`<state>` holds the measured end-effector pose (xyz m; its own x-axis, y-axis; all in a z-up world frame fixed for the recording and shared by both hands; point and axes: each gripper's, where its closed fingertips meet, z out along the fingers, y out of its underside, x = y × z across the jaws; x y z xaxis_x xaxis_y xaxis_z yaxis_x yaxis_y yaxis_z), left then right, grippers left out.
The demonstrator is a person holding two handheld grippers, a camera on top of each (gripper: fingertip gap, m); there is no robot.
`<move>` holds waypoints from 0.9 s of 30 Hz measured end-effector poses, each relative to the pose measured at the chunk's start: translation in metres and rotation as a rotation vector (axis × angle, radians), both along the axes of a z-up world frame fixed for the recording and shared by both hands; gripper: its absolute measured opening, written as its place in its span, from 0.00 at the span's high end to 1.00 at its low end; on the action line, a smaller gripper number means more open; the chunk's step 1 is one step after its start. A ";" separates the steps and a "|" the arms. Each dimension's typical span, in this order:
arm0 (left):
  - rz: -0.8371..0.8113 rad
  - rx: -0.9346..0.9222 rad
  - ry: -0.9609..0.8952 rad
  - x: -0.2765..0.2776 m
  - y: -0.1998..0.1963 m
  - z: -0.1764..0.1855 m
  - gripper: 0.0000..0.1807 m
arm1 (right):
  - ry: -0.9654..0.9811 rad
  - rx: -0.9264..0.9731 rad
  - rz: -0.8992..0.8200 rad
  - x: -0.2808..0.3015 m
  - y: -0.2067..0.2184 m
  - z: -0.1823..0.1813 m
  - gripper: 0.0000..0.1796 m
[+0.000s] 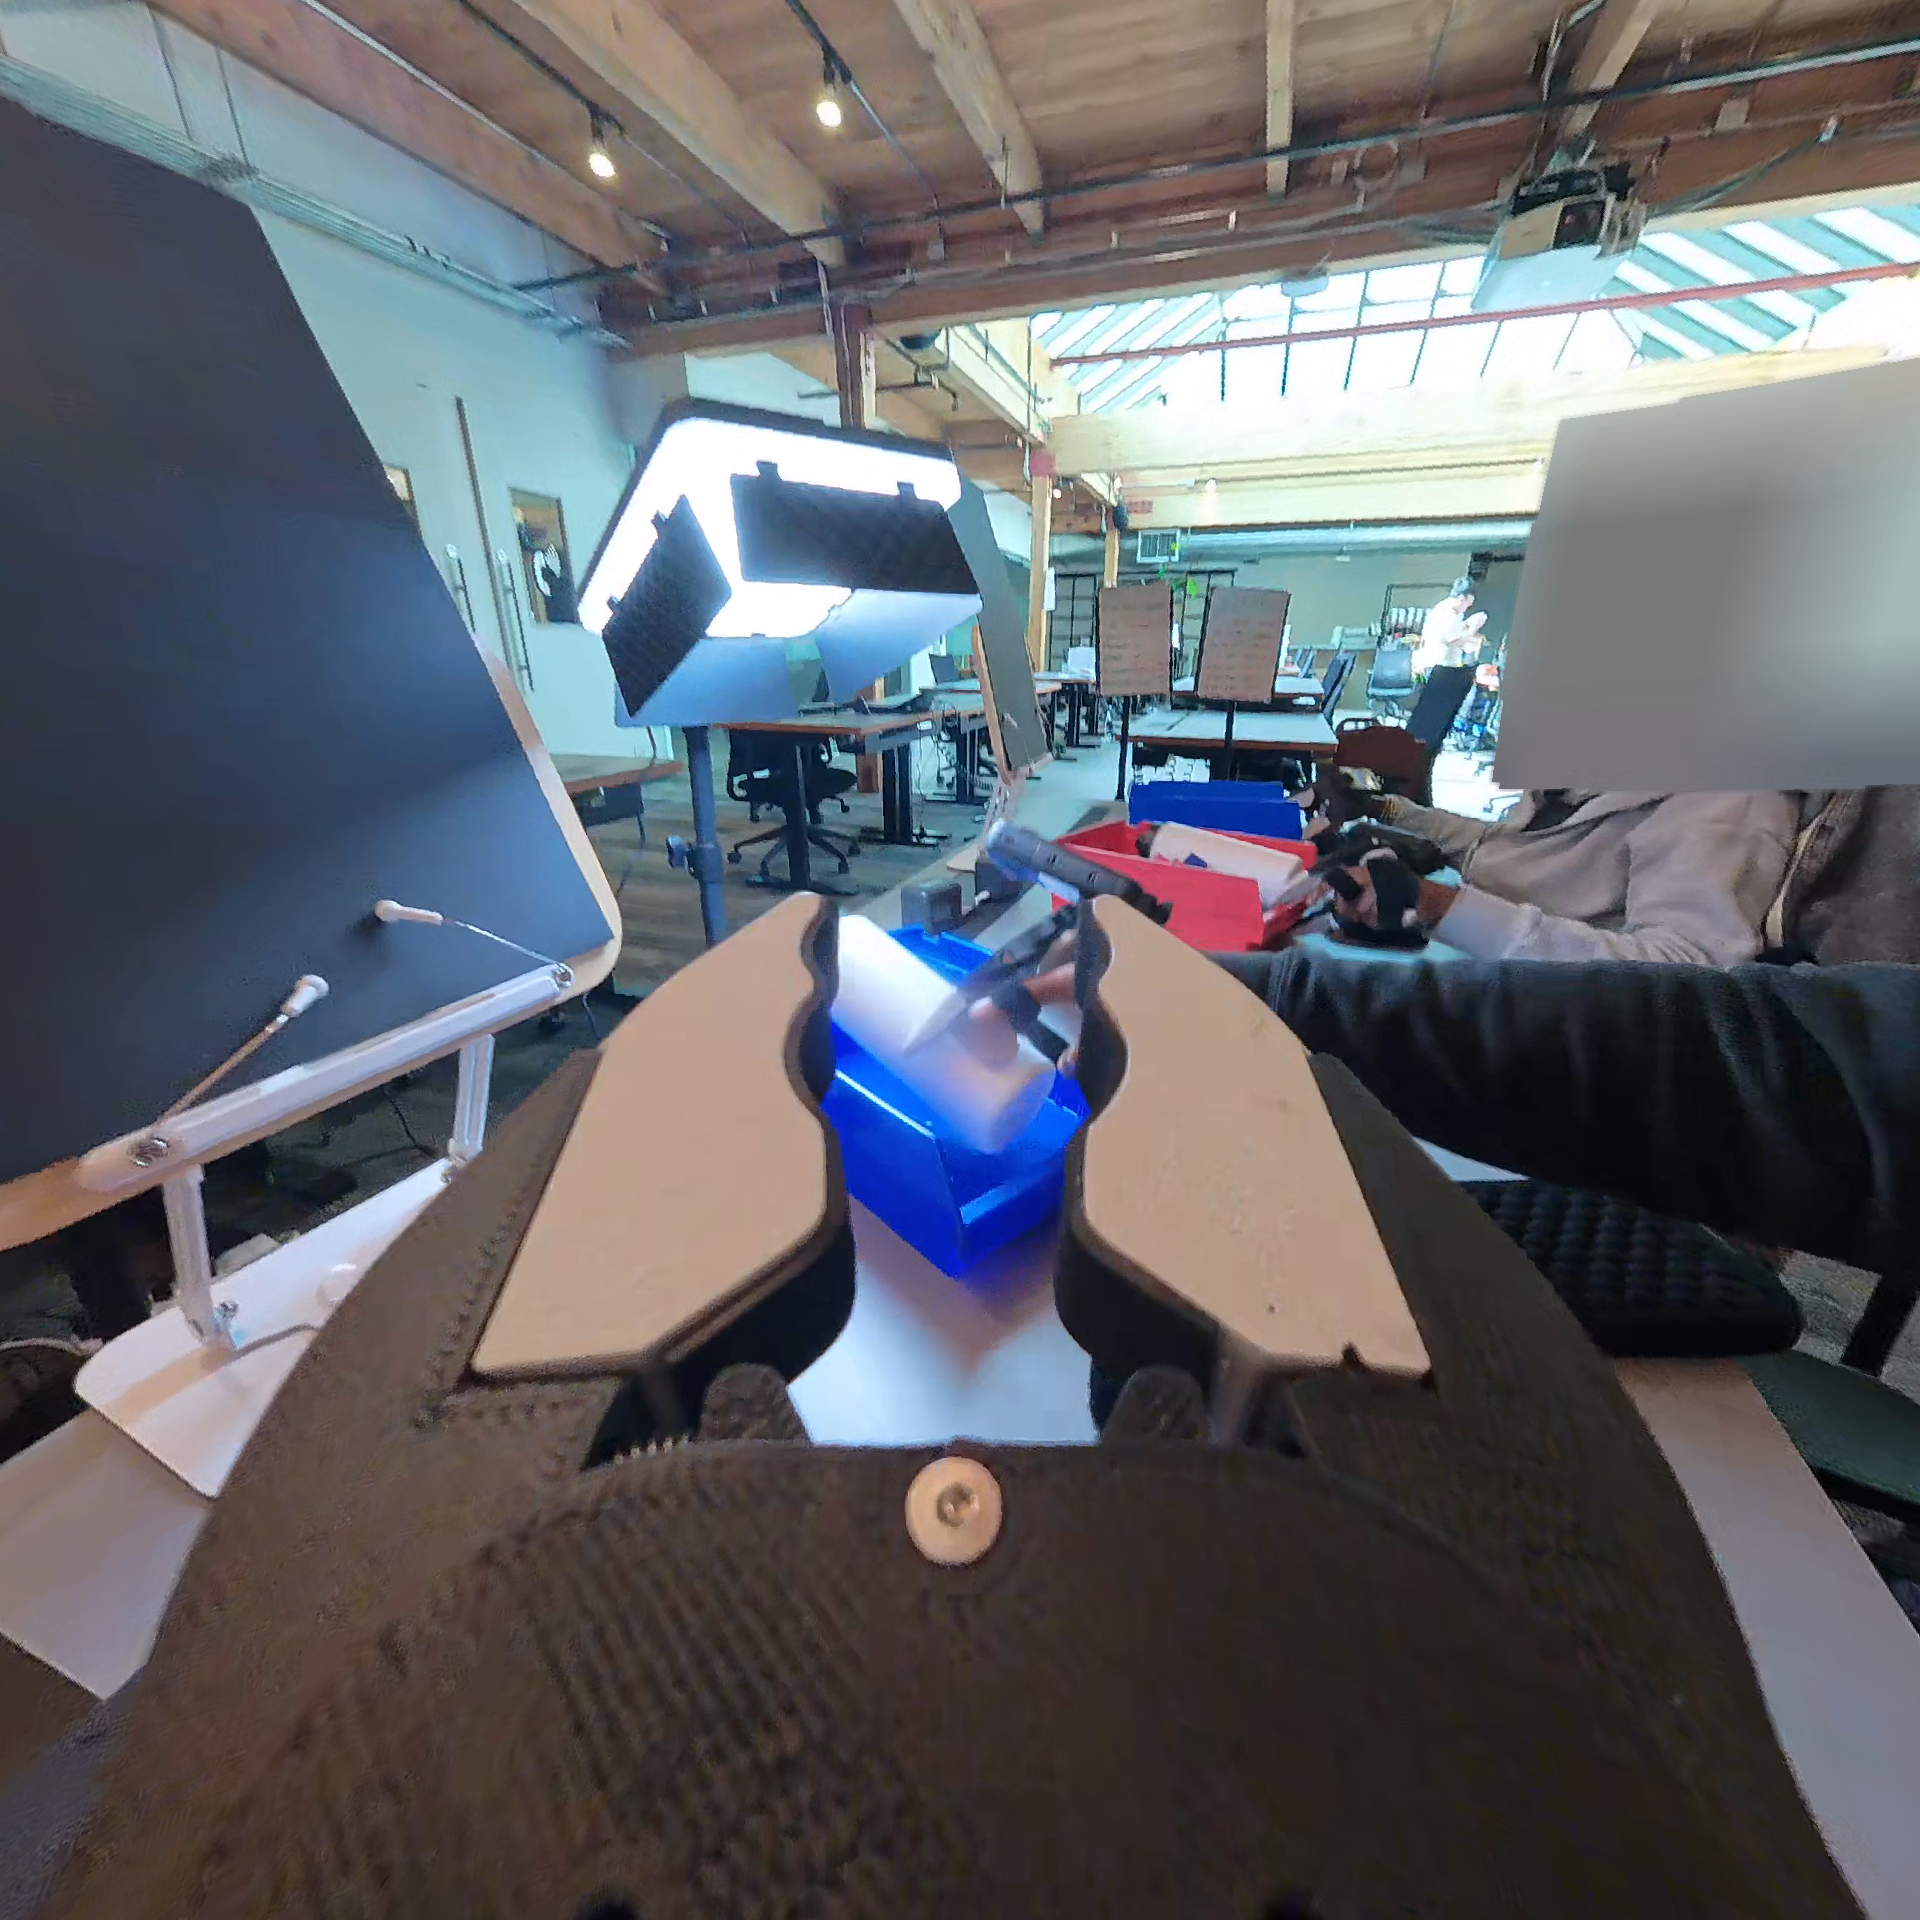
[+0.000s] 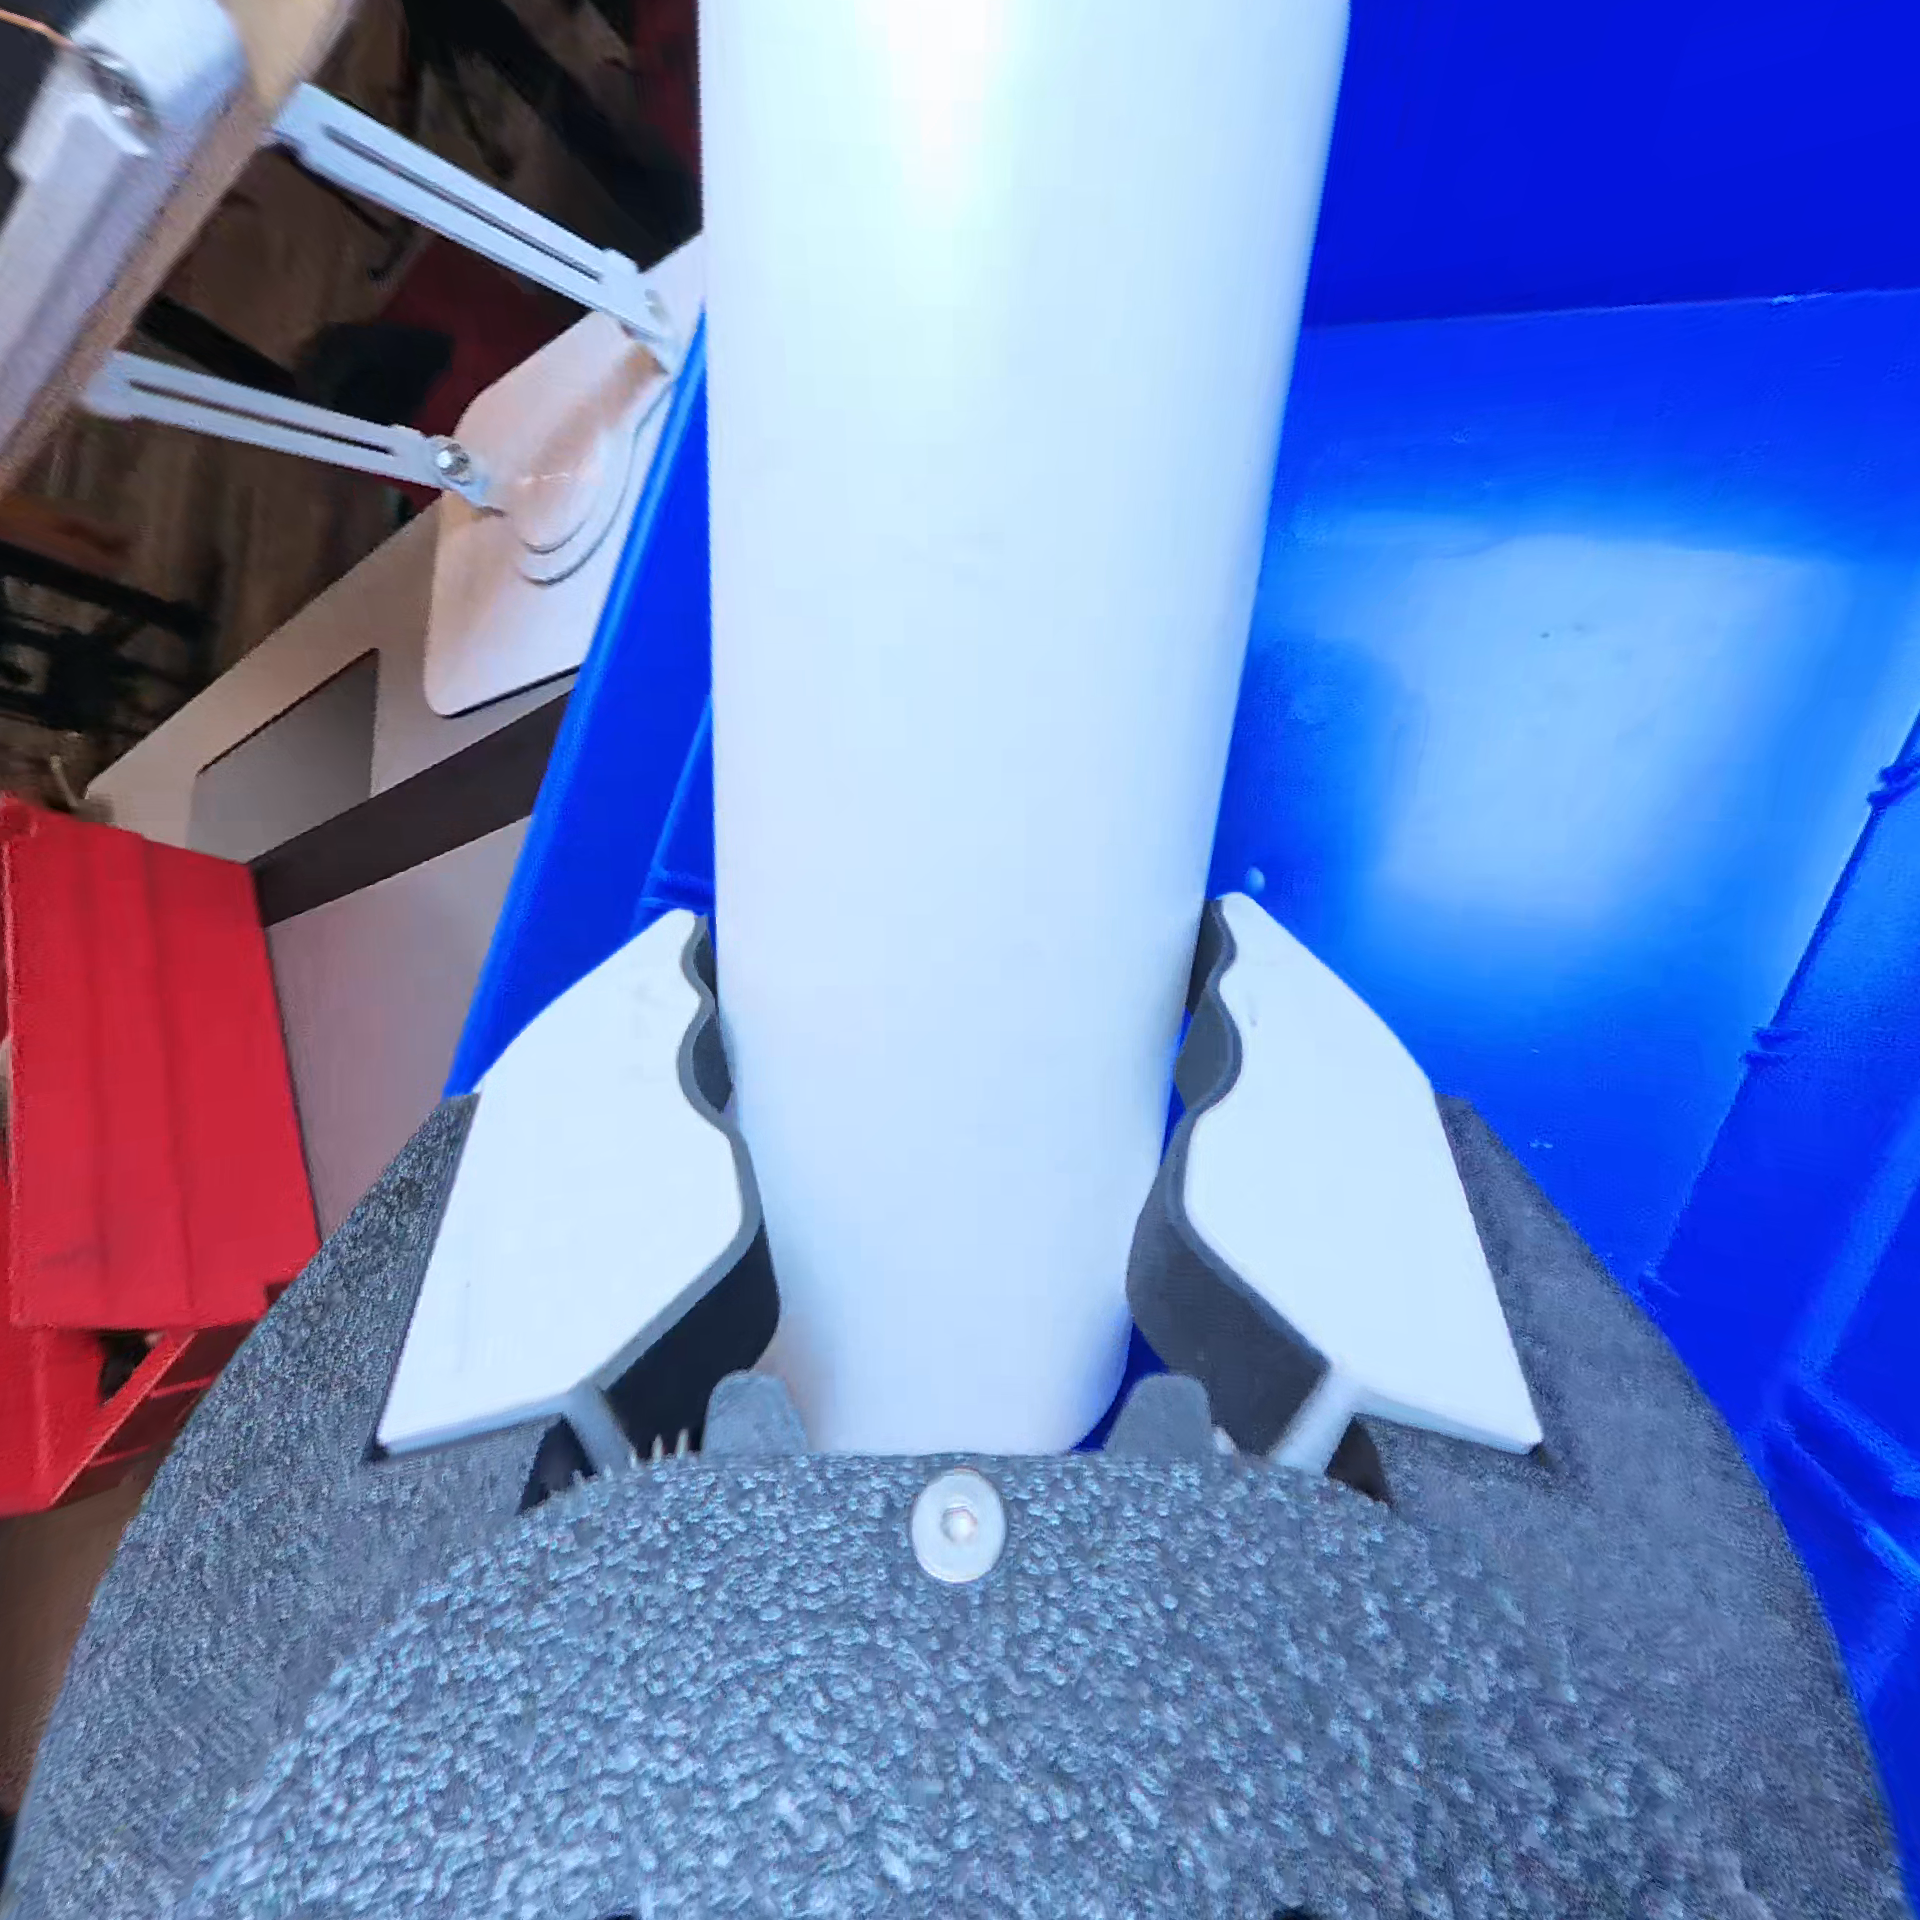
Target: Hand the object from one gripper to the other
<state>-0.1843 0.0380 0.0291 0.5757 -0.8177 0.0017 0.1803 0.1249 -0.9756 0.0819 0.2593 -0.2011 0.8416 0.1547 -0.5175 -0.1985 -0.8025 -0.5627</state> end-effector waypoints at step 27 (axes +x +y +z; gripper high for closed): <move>0.130 0.015 0.006 -0.014 0.002 0.013 0.81 | -0.078 1.180 0.242 -0.093 -0.089 0.191 0.64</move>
<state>-0.1980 0.0401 0.0421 0.6768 -0.7360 -0.0136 0.1560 0.1615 -0.9745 -0.0115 0.1703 -0.0101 0.7482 0.6560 0.0999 -0.0467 0.2022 -0.9782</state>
